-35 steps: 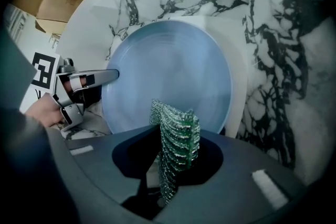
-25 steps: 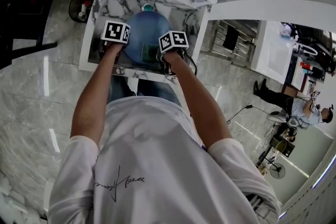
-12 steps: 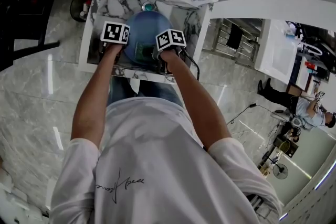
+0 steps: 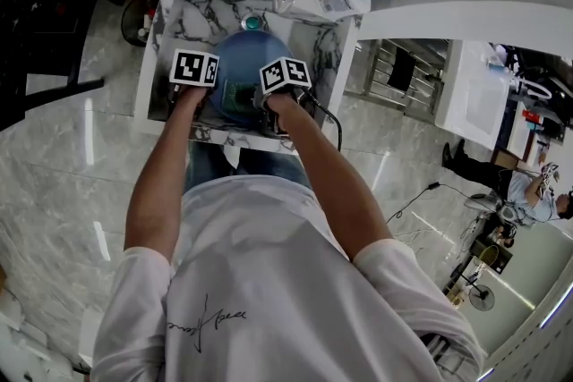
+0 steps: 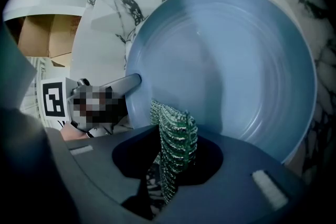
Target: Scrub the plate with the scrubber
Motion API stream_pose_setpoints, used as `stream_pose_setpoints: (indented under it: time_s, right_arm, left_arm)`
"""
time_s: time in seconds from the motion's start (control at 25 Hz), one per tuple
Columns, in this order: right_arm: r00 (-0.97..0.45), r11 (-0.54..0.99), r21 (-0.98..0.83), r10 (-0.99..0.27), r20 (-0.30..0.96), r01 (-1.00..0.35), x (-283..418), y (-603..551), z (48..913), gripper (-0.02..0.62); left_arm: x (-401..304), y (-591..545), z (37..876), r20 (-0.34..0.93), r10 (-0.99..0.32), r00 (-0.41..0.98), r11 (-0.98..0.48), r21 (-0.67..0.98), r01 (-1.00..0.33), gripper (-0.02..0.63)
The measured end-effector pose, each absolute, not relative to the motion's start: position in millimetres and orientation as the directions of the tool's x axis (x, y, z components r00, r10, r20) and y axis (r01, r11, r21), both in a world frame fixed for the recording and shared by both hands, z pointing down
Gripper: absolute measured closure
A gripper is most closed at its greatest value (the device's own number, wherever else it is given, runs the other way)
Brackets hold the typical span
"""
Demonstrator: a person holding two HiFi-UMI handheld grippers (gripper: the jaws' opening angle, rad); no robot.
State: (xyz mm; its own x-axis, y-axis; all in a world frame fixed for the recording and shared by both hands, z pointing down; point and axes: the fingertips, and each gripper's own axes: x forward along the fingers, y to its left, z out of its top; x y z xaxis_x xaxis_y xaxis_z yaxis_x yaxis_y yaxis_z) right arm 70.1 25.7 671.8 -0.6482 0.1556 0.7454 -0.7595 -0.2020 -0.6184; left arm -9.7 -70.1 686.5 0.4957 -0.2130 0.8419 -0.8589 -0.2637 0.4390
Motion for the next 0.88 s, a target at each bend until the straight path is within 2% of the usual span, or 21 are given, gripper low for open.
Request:
stream_pose_setpoints:
  time_s: [0.48, 0.88]
  right_arm:
    - [-0.693, -0.272, -0.65, 0.109, 0.712, -0.71, 53.3, 13.3, 671.4, 0.541]
    - [-0.737, -0.362, -0.687, 0.0, 0.676, -0.63, 42.2, -8.1, 668.4, 0.541]
  left_arm:
    - [-6.4, -70.4, 681.3, 0.823, -0.212, 0.526, -0.248, 0.476, -0.844, 0.522]
    - [-7.2, -69.8, 683.3, 0.823, -0.206, 0.53, -0.239, 0.483, -0.842, 0.523]
